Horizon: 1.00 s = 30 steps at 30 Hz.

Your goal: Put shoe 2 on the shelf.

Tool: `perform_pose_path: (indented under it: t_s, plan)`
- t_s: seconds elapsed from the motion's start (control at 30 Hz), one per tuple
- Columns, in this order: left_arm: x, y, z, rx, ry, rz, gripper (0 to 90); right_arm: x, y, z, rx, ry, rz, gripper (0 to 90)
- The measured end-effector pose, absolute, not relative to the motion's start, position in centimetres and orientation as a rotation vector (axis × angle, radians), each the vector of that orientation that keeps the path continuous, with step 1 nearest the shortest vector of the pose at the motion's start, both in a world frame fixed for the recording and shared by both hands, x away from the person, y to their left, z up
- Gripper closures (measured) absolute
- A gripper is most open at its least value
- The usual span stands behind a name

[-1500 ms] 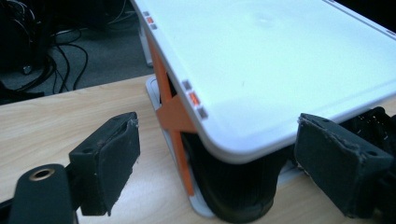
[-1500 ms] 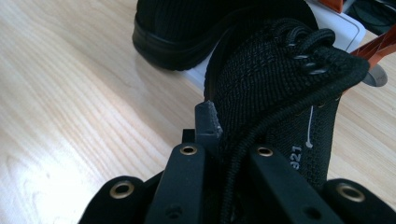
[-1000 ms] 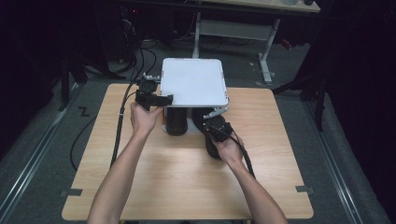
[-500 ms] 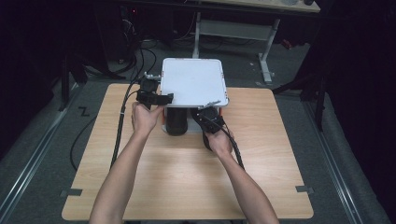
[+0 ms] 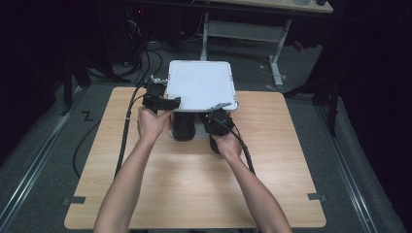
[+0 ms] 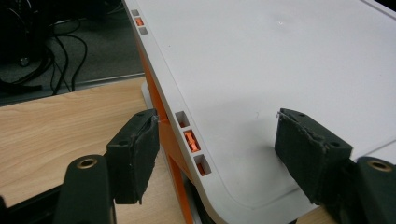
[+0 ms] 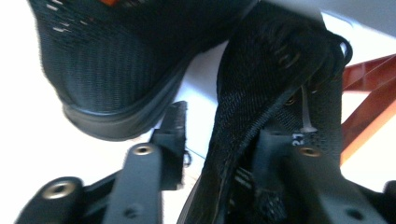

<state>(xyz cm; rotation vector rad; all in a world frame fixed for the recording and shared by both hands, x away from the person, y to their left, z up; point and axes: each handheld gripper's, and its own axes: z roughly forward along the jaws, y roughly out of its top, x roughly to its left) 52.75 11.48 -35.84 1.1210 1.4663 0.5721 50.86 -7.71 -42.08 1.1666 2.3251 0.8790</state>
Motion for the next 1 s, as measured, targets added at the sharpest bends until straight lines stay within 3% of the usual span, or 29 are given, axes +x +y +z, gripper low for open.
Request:
perform_pose_path:
  t_s: [0.2, 0.53, 1.0]
  plan:
    - [52.8, 11.6, -35.9, 1.104, 1.47, 0.553, 31.2, 49.2, -8.9, -40.3, 1.097, 2.308, 0.933, 52.7]
    - [52.8, 11.5, -35.9, 1.105, 1.466, 0.564, 31.3, 46.9, -11.2, -37.8, 1.03, 2.288, 1.066, 49.4]
    - [52.7, 11.5, -35.9, 1.108, 1.461, 0.558, 33.3, 42.7, -17.8, -39.1, 1.049, 2.174, 1.146, 51.2]
